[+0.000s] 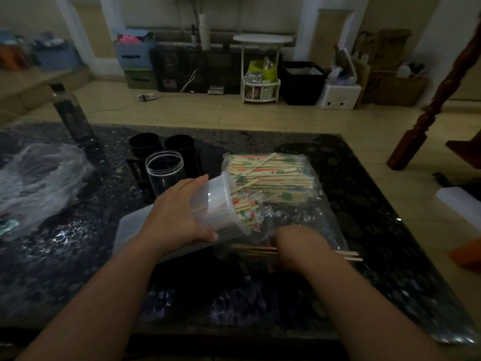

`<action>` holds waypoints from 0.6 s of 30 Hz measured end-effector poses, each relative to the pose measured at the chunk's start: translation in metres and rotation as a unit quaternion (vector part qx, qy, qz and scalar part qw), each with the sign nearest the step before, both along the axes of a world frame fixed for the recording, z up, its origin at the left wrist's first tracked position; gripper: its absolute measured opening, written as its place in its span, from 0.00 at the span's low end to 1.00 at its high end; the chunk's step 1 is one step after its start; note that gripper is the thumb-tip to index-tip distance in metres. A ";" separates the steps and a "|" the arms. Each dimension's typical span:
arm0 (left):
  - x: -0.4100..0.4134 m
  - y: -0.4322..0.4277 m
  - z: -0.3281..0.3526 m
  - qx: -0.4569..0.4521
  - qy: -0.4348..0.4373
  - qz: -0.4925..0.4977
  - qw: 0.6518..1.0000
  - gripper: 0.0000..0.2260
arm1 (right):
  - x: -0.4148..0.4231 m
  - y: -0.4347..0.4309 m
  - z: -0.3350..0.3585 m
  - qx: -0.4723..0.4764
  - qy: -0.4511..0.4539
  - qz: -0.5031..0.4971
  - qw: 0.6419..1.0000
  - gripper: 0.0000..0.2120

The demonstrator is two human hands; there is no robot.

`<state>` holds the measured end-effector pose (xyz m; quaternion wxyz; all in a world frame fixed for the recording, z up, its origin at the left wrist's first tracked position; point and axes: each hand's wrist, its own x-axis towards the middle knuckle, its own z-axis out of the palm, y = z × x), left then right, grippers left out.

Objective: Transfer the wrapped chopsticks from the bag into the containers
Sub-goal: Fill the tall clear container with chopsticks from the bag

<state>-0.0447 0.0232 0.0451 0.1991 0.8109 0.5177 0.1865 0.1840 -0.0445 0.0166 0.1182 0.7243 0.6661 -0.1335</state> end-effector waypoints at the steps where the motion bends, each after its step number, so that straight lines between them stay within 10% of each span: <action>1: 0.000 -0.001 0.000 0.000 0.000 0.000 1.000 0.58 | 0.000 -0.004 0.007 -0.003 -0.003 0.010 1.000 0.21; 12: -0.002 -0.002 -0.001 0.012 -0.008 -0.005 1.000 0.56 | -0.003 -0.019 0.042 0.261 0.035 0.098 0.960 0.13; 18: -0.002 0.000 -0.007 0.025 -0.010 -0.005 1.000 0.59 | 0.006 -0.011 0.040 0.560 0.115 0.138 0.809 0.15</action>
